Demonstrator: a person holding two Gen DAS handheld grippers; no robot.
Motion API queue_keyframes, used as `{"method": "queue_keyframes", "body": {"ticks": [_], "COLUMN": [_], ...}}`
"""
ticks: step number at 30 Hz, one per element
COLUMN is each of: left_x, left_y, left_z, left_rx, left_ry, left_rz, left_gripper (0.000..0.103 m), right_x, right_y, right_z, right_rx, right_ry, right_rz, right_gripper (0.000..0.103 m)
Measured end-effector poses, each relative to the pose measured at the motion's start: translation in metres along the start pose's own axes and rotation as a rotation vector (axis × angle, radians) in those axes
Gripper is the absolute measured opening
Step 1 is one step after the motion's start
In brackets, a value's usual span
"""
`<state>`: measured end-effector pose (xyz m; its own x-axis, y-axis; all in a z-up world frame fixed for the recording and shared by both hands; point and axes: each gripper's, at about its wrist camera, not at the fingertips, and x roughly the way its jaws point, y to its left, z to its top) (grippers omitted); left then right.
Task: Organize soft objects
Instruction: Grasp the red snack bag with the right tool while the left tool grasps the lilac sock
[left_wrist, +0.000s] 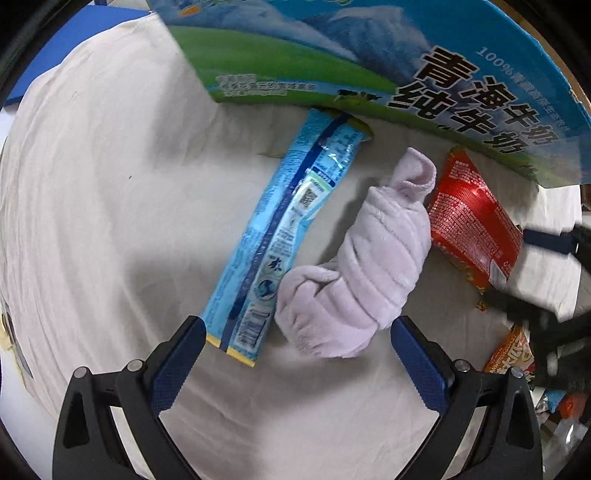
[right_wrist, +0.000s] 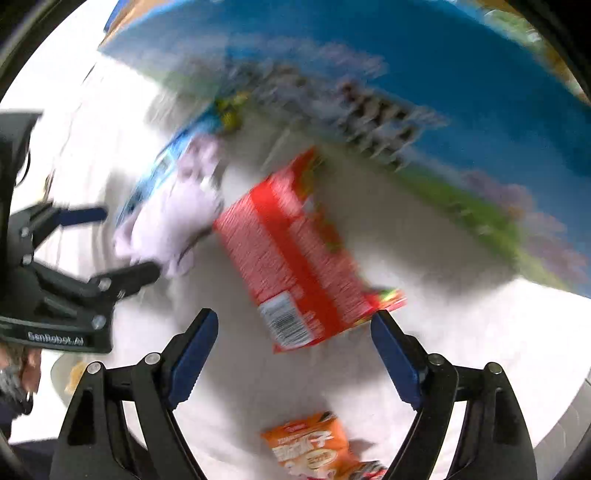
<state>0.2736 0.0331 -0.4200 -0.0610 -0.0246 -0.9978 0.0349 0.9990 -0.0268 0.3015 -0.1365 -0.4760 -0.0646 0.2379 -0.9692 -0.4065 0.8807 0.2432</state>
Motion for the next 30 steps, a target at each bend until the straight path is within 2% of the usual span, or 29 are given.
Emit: {"method": "queue_keyframes", "body": {"ticks": [2,4,5,7,8,10,12,14,17,19,20,24,26,27,28,30], "left_x": [0.004,0.006,0.007,0.007,0.002,-0.003,-0.004,-0.006,-0.004,-0.002,0.000,0.004,0.002,-0.002,-0.006,-0.015], "left_y": [0.005,0.008,0.021,0.023,0.023,0.018,0.012,0.008,-0.002,-0.007,-0.010,-0.020,-0.020,-0.021,-0.022,-0.027], "left_z": [-0.006,-0.007,-0.011,-0.012,-0.012,-0.009,-0.005,-0.002,0.009,0.016,0.020,0.031,0.031,0.029,0.026,0.016], "left_rx": [0.001,0.007,0.008,0.009,0.012,0.023,0.033,0.045,0.061,0.069,0.078,0.117,0.113,0.115,0.113,0.106], "left_ry": [-0.003,0.000,-0.001,-0.005,-0.008,-0.020,-0.023,-0.023,-0.023,-0.023,-0.021,-0.035,-0.035,-0.036,-0.035,-0.019], "left_rz": [0.001,0.009,0.009,0.010,0.010,0.014,0.012,0.011,0.010,-0.006,-0.016,0.029,0.035,0.038,0.038,0.034], "left_gripper": [0.103,0.103,0.103,0.103,0.103,0.103,0.103,0.103,0.103,0.101,0.093,0.075,0.058,0.054,0.051,0.047], "right_x": [0.001,0.009,0.015,0.028,0.033,0.037,0.033,0.038,0.044,0.045,0.044,0.032,0.037,0.041,0.044,0.048], "right_y": [0.001,0.003,0.011,0.030,0.035,0.042,0.041,0.038,0.031,0.024,0.022,0.014,0.018,0.027,0.036,0.041], "right_z": [0.006,0.016,0.022,0.029,0.029,0.018,0.007,-0.011,-0.036,-0.043,-0.045,-0.055,-0.048,-0.044,-0.036,-0.035], "right_rx": [-0.024,-0.041,-0.061,-0.109,-0.109,-0.079,0.004,0.127,0.311,0.379,0.385,0.365,0.367,0.362,0.363,0.385], "right_ry": [-0.026,-0.012,-0.017,-0.015,-0.013,-0.025,-0.021,0.031,0.111,0.129,0.115,0.050,0.052,0.055,0.067,0.091], "right_rz": [-0.094,-0.088,-0.107,-0.170,-0.209,-0.235,-0.230,-0.224,-0.090,0.000,0.003,-0.074,-0.090,-0.118,-0.147,-0.154], "right_gripper": [0.087,0.087,0.087,0.087,0.085,0.074,0.062,0.061,0.061,0.065,0.067,0.071,0.074,0.071,0.064,0.055]}}
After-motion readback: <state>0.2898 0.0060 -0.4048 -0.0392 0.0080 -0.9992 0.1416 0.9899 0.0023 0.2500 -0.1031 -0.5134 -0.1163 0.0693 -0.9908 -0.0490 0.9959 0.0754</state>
